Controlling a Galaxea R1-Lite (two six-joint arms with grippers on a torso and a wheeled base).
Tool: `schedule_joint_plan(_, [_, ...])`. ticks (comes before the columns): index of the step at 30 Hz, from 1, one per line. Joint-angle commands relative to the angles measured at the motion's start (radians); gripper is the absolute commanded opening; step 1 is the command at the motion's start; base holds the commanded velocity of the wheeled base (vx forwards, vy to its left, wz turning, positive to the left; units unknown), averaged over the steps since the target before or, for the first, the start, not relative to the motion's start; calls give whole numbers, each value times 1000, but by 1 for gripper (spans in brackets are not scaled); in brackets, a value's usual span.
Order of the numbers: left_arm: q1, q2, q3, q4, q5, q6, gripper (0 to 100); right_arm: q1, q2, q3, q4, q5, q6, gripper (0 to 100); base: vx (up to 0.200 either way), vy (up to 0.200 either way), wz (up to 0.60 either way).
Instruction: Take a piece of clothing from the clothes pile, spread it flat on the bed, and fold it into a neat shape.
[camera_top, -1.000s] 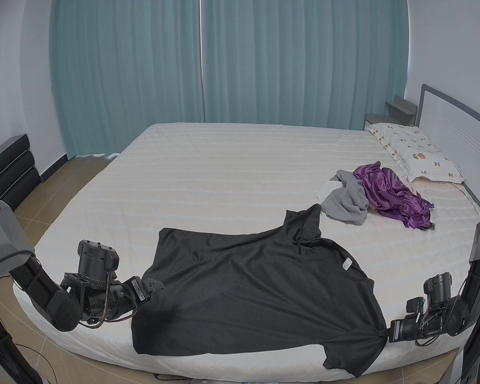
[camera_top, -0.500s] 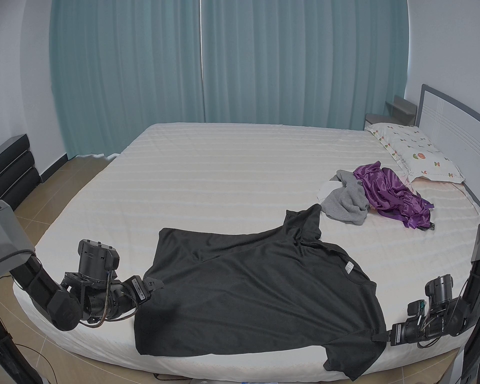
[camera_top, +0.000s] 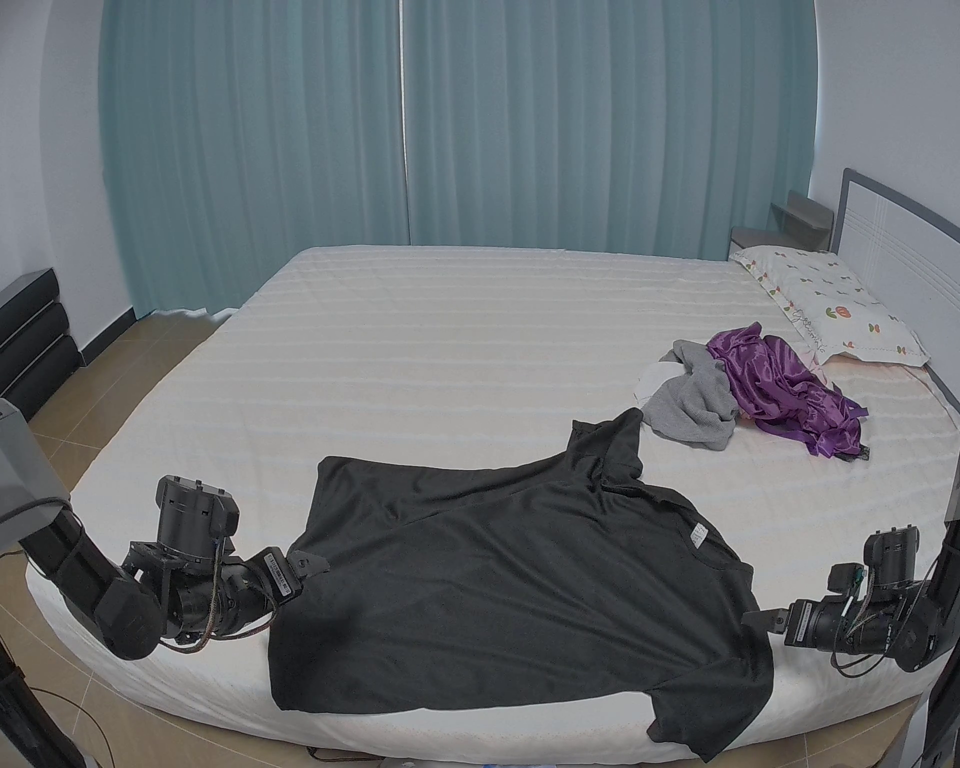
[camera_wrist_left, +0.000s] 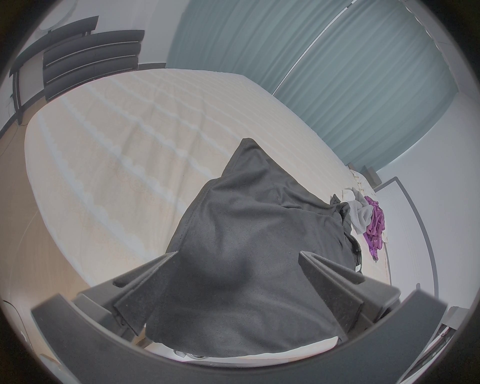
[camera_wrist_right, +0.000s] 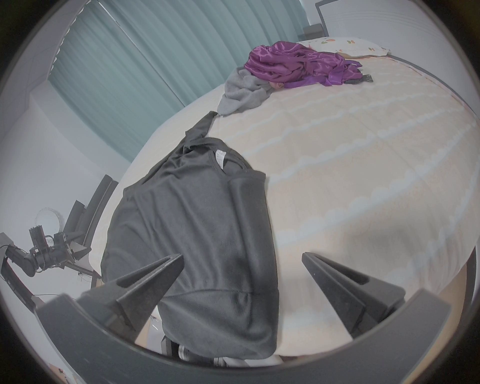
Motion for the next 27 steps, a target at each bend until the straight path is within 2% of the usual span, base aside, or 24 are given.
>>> schedule_joint_plan(1, [2,1,0,-1,1,-2,100,-1,-1,2,-19,-1,8,100,0,200,0])
schedule_joint_plan(6, [2,7,-2,-1,3,0,100,-5,-3,-9,-47,-10,23,100,0,200,0])
schedule_joint_plan(12, [0,4,-5,-4,-2,-2,100,-5,0,-18,-97,-14,78,100,0,0,0])
schedule_joint_plan(16, [-11,13,-28,-6,-5,-45,100,-5,-3,-30,-119,-14,101,100,0,0,0])
schedule_joint_plan(23, [8,60,-174,7,-3,-49,100,-18,-10,-58,-119,-13,156,100,0,0,0])
schedule_joint_plan(27, [17,185,-348,59,-11,-48,100,-11,-7,-65,-119,-10,189,100,0,0,0])
